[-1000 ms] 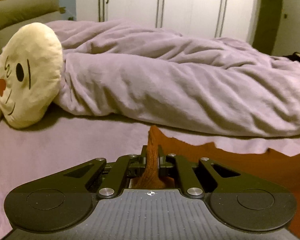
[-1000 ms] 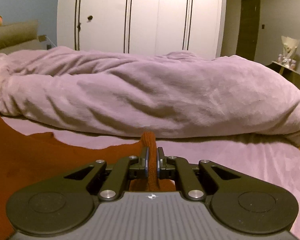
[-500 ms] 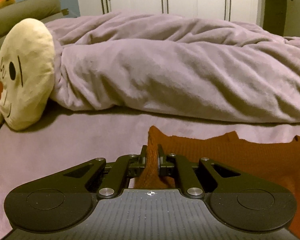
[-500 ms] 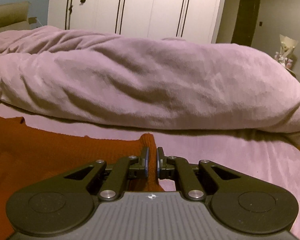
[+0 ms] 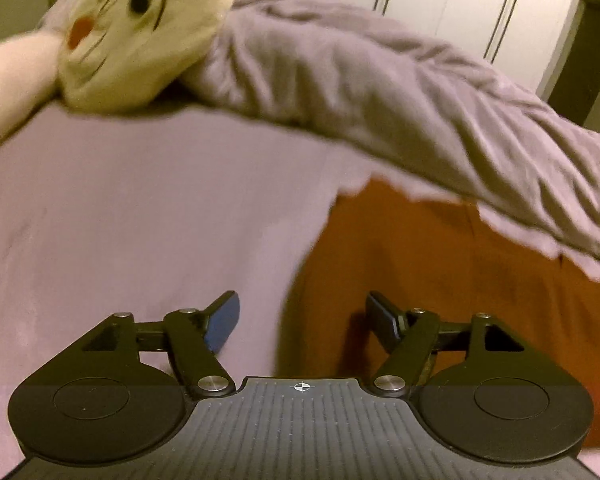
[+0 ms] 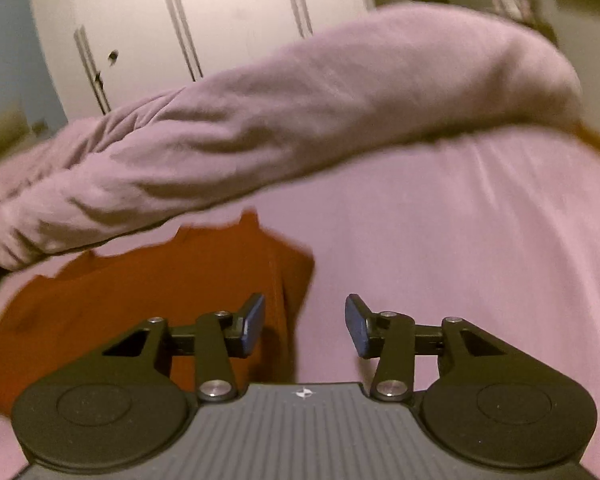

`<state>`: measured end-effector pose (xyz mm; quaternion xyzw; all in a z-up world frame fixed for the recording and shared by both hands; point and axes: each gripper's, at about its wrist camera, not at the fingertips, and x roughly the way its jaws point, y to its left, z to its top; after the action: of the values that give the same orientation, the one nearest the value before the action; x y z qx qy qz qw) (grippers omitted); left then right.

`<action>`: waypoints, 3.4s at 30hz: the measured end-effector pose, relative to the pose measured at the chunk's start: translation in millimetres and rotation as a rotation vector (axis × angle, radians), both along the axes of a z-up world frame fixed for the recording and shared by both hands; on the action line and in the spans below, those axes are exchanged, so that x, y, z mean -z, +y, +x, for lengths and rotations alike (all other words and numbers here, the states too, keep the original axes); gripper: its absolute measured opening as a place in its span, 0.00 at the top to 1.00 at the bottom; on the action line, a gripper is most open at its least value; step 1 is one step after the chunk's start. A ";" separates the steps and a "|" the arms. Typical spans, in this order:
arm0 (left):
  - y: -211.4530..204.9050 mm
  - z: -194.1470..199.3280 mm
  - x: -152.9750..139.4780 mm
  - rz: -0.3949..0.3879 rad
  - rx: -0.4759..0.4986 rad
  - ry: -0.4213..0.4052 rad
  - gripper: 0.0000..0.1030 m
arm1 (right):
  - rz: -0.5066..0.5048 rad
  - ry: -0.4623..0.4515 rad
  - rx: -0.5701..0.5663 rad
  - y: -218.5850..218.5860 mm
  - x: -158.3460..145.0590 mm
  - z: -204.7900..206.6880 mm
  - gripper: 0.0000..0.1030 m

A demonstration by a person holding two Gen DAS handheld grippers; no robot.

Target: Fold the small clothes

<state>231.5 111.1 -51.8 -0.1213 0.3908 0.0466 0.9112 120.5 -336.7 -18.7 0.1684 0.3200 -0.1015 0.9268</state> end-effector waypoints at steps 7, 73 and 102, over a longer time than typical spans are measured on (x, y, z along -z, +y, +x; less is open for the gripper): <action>-0.9 -18.6 14.3 -0.175 0.019 0.047 0.23 | 0.405 0.003 -0.008 -0.6 29.4 -51.9 0.45; 34.0 14.7 34.3 -0.588 -0.085 0.062 0.15 | -0.056 0.051 -0.366 165.1 16.0 12.2 0.71; 30.9 73.2 29.4 -0.588 0.040 0.239 0.69 | 0.001 0.015 -0.285 135.0 -7.0 -38.3 0.41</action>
<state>304.7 142.0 -81.2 -0.3653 0.4942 -0.0725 0.7855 82.2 -201.7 -11.8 0.1208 0.3476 0.0302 0.9293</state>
